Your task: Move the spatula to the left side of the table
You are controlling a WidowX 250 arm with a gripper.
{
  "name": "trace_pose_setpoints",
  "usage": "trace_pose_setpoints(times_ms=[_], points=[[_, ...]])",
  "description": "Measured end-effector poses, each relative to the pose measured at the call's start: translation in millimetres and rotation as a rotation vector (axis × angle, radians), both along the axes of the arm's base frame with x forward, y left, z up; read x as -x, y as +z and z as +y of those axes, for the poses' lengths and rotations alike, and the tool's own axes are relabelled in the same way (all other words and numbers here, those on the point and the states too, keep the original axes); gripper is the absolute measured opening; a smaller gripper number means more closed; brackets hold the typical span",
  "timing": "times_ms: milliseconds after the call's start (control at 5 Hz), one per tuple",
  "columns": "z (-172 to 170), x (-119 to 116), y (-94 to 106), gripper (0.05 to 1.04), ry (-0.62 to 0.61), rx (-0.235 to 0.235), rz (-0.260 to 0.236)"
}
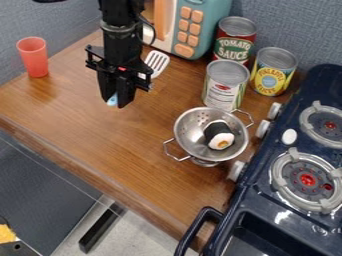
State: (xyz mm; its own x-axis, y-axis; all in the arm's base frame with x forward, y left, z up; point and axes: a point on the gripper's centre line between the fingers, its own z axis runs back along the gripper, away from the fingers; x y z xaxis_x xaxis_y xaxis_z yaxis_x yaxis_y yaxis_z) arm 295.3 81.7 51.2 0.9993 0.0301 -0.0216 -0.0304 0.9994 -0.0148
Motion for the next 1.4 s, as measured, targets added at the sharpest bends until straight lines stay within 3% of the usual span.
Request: trace_pose_setpoints(times_ms=[400,600,800,1000,1200,1400], points=[[6,-5,-22.8,0.318,-0.033,0.115,0.068],[14,-6,-23.7,0.318,-0.003,0.146,0.080],[30,-1,-17.1,0.318,0.247,0.045,0.149],[36,14,7.2,0.318,0.525,-0.154,0.092],[30,23,23.7,0.318,0.760,-0.280,0.012],[24,24,17.9,0.318,0.743,-0.288,0.051]])
